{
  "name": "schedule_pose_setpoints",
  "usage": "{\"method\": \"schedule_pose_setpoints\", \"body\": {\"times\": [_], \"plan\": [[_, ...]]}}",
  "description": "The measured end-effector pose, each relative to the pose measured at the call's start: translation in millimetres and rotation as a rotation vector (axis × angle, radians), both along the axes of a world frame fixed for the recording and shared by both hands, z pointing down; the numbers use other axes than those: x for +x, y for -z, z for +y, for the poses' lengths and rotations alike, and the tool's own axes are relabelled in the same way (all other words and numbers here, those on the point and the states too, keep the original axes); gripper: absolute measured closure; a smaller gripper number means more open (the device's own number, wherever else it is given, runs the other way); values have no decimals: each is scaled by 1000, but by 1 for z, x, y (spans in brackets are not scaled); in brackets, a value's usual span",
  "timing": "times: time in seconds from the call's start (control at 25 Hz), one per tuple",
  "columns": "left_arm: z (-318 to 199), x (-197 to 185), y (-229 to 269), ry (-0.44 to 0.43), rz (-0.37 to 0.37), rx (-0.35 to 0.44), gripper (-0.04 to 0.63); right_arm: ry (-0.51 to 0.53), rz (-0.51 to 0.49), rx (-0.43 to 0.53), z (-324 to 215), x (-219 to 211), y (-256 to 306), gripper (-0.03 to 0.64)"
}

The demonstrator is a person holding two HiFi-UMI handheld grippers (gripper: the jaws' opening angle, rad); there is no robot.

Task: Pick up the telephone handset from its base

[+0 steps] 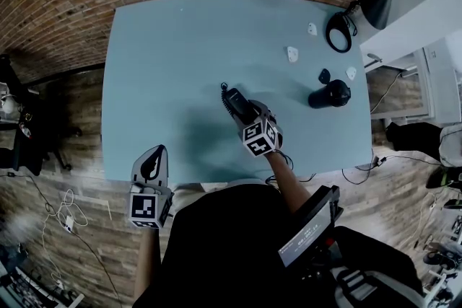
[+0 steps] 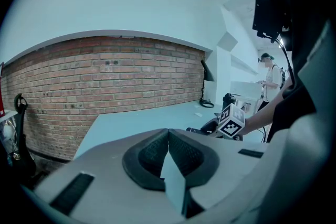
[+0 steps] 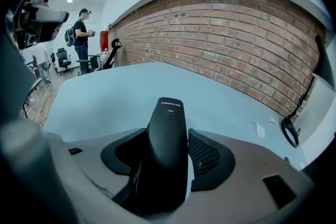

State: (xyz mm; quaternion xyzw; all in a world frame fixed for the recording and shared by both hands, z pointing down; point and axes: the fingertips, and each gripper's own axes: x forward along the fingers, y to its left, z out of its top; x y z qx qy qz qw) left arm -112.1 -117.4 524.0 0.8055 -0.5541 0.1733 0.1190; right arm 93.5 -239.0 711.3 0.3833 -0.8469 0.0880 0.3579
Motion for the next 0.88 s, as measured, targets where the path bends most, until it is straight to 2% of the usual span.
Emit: {"method": "schedule_pose_setpoints", "body": {"times": [0.88], "plan": [[-2,4,-2,-7,7,0,584,-27,-83,111,-23,-3,54,374]]}}
